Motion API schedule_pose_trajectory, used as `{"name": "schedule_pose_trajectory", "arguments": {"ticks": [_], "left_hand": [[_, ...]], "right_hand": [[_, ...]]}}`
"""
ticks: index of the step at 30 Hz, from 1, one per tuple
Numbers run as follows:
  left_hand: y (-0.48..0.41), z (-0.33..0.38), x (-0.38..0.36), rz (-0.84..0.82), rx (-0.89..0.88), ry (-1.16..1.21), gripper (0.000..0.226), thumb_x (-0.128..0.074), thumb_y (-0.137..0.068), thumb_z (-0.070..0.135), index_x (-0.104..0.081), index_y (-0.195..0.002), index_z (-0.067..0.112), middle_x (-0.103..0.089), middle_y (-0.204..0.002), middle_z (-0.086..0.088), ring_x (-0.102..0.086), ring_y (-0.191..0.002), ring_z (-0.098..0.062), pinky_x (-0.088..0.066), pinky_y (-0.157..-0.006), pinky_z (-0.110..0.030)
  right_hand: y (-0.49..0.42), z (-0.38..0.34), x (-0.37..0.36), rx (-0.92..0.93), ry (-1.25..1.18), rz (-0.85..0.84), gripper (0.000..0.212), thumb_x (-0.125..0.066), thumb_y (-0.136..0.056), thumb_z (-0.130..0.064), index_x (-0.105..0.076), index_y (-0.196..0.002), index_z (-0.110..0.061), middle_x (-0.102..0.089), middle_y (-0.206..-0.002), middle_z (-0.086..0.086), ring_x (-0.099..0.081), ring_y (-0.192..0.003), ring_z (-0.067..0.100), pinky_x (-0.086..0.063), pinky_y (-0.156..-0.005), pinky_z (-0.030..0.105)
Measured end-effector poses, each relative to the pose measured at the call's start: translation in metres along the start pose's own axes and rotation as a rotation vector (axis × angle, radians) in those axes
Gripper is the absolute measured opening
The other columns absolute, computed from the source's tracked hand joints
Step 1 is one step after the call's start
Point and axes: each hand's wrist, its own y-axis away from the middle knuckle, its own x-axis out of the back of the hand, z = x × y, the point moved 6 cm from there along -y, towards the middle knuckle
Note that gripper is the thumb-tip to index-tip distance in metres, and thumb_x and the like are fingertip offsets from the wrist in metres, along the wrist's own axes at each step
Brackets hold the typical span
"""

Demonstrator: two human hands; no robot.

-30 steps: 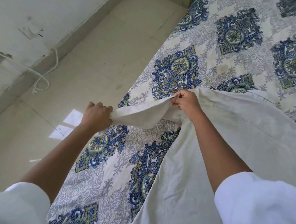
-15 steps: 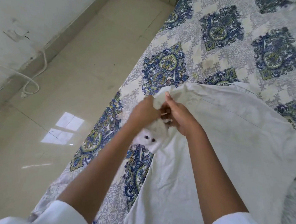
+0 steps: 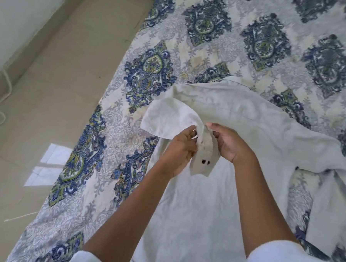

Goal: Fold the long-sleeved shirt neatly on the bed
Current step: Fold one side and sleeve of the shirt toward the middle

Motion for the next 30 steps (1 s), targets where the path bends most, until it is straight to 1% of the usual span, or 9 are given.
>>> {"name": "schedule_pose_trajectory", "arguments": {"ticks": [3, 7, 12, 17, 20, 23, 25, 28, 30], "left_hand": [[-0.005, -0.019, 0.004, 0.213, -0.029, -0.093, 0.062, -0.055, -0.063, -0.006, -0.048, -0.121, 0.015, -0.059, -0.106, -0.005, -0.061, -0.091, -0.019, -0.051, -0.078, -0.033], [-0.022, -0.017, -0.004, 0.396, -0.053, -0.216, 0.062, -0.049, -0.080, -0.016, -0.035, -0.136, 0.007, -0.054, -0.116, -0.017, -0.058, -0.084, -0.021, -0.051, -0.070, -0.029], [-0.046, -0.027, -0.059, 0.247, 0.077, -0.343, 0.064, -0.036, -0.082, -0.020, -0.034, -0.139, 0.009, -0.046, -0.135, -0.016, -0.058, -0.109, -0.032, -0.048, -0.096, -0.041], [-0.047, -0.041, -0.082, 0.041, 0.016, -0.261, 0.059, -0.028, -0.083, -0.025, -0.036, -0.135, 0.000, -0.051, -0.127, -0.016, -0.057, -0.109, -0.028, -0.050, -0.091, -0.030], [-0.050, -0.045, -0.073, 0.013, -0.085, -0.762, 0.053, -0.042, -0.085, -0.012, -0.049, -0.131, 0.013, -0.052, -0.132, -0.001, -0.047, -0.124, -0.016, -0.043, -0.087, -0.021], [-0.053, -0.064, -0.079, -0.094, -0.131, -1.125, 0.063, -0.043, -0.082, -0.012, -0.044, -0.138, 0.017, -0.043, -0.144, 0.002, -0.038, -0.130, -0.010, -0.033, -0.092, -0.008], [-0.055, -0.085, -0.096, -0.236, -0.116, -1.259, 0.071, -0.040, -0.081, -0.013, -0.032, -0.145, 0.017, -0.033, -0.151, -0.001, -0.030, -0.139, -0.014, -0.022, -0.103, -0.011], [-0.057, -0.105, -0.119, -0.402, -0.145, -1.347, 0.080, -0.036, -0.076, -0.016, -0.026, -0.147, 0.019, -0.019, -0.156, 0.002, -0.016, -0.144, -0.010, -0.013, -0.114, -0.023], [-0.059, -0.105, -0.123, -0.368, -0.226, -1.335, 0.077, -0.036, -0.078, -0.016, -0.027, -0.146, 0.019, -0.019, -0.156, 0.005, -0.013, -0.143, -0.007, -0.011, -0.117, -0.027]], "right_hand": [[-0.001, 0.005, 0.018, -0.015, -0.072, 0.083, 0.010, -0.058, -0.089, -0.018, -0.059, -0.082, -0.011, -0.061, -0.080, 0.009, -0.059, -0.069, 0.020, -0.051, -0.059, 0.026], [0.017, 0.007, 0.040, 0.046, 0.285, 0.101, 0.047, -0.063, -0.086, -0.020, -0.045, -0.129, -0.021, -0.047, -0.121, -0.003, -0.049, -0.110, 0.016, -0.040, -0.089, 0.030], [0.047, 0.022, 0.048, 0.082, 0.353, -0.143, 0.088, -0.063, -0.076, 0.010, -0.021, -0.143, -0.028, -0.050, -0.126, 0.005, -0.054, -0.111, 0.022, -0.044, -0.092, 0.032], [0.047, 0.006, 0.100, 0.199, 0.040, 0.276, 0.041, -0.053, -0.078, 0.014, -0.053, -0.103, -0.018, -0.062, -0.090, 0.003, -0.060, -0.072, 0.019, -0.050, -0.054, 0.023], [0.050, 0.005, 0.142, 0.230, -0.149, 0.378, 0.033, -0.049, -0.074, 0.015, -0.061, -0.088, -0.013, -0.063, -0.086, 0.007, -0.059, -0.081, 0.024, -0.049, -0.064, 0.028], [0.054, 0.007, 0.148, 0.168, -0.280, 0.221, 0.016, -0.062, -0.081, -0.010, -0.059, -0.095, -0.015, -0.063, -0.092, 0.006, -0.062, -0.086, 0.027, -0.053, -0.077, 0.042], [0.049, 0.009, 0.149, 0.095, -0.146, 0.192, 0.044, -0.070, -0.077, -0.024, -0.053, -0.117, -0.012, -0.063, -0.102, 0.009, -0.064, -0.086, 0.027, -0.055, -0.078, 0.046], [0.043, 0.004, 0.174, 0.125, -0.096, 0.479, 0.062, -0.059, -0.080, 0.006, -0.037, -0.137, -0.006, -0.059, -0.111, 0.017, -0.064, -0.077, 0.024, -0.058, -0.060, 0.034], [0.046, -0.005, 0.204, 0.207, -0.163, 0.648, 0.052, -0.047, -0.079, 0.012, -0.045, -0.126, -0.009, -0.056, -0.115, 0.017, -0.062, -0.077, 0.024, -0.056, -0.053, 0.030]]}}
